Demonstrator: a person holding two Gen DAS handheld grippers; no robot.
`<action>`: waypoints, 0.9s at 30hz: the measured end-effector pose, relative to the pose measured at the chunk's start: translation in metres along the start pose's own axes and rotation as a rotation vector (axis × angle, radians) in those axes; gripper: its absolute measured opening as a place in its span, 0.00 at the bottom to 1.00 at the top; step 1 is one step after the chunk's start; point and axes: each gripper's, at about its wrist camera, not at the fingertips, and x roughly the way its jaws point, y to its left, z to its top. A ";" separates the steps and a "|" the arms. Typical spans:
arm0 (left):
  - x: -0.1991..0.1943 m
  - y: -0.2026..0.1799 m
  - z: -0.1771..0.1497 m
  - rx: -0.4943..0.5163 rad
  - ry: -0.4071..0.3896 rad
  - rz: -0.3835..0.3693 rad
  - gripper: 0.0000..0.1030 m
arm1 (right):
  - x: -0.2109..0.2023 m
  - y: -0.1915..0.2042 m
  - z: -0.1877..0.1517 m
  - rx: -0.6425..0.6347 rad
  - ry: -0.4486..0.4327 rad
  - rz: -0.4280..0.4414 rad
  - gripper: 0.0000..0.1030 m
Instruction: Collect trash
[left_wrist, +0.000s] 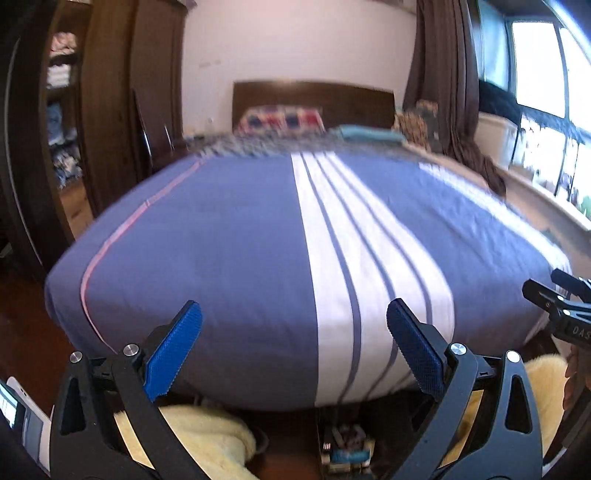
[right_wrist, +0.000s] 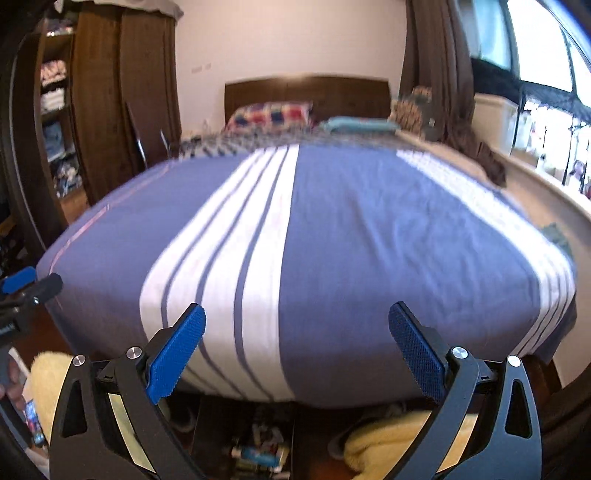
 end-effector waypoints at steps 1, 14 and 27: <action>-0.006 0.000 0.006 -0.001 -0.023 0.004 0.92 | -0.004 0.000 0.005 0.001 -0.017 0.005 0.97; -0.065 -0.004 0.036 0.006 -0.211 0.002 0.92 | -0.069 -0.006 0.036 0.032 -0.231 -0.070 0.97; -0.086 -0.012 0.030 0.039 -0.247 -0.014 0.92 | -0.097 0.010 0.034 -0.017 -0.288 -0.106 0.97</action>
